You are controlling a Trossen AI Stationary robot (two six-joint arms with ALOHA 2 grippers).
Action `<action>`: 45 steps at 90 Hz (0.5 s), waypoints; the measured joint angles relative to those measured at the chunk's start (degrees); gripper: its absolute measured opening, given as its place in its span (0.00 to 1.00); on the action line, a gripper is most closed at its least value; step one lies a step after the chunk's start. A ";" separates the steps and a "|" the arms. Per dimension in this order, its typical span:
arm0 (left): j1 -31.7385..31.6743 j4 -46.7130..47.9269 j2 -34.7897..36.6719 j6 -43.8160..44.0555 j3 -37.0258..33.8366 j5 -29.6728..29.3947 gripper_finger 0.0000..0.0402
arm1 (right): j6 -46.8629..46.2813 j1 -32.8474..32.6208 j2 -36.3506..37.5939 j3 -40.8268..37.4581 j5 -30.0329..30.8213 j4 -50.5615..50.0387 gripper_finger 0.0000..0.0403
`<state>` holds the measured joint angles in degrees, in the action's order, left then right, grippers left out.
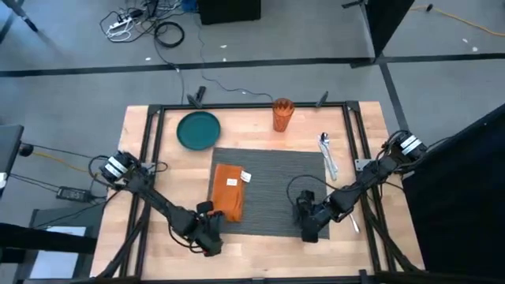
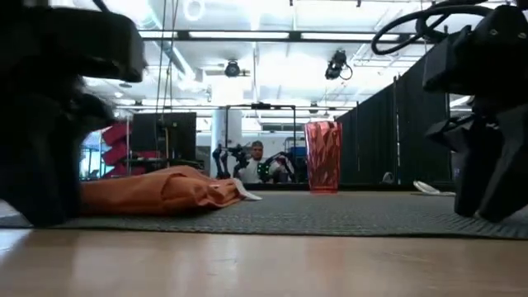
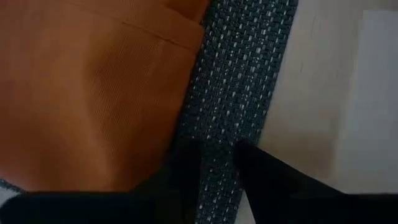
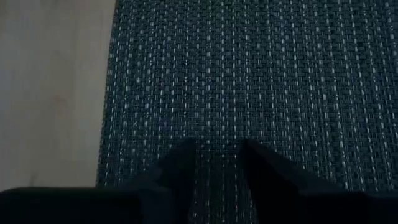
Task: Set table place
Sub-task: Adjust the black table placemat
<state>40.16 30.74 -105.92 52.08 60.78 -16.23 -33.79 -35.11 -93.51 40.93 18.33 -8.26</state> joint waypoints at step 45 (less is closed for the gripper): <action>5.90 11.80 0.69 5.53 7.77 -4.50 0.23 | -0.31 5.62 6.74 6.34 -6.40 -14.43 0.28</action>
<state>46.06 42.55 -105.23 57.60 68.56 -20.73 -34.10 -29.49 -86.76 47.26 11.93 -22.69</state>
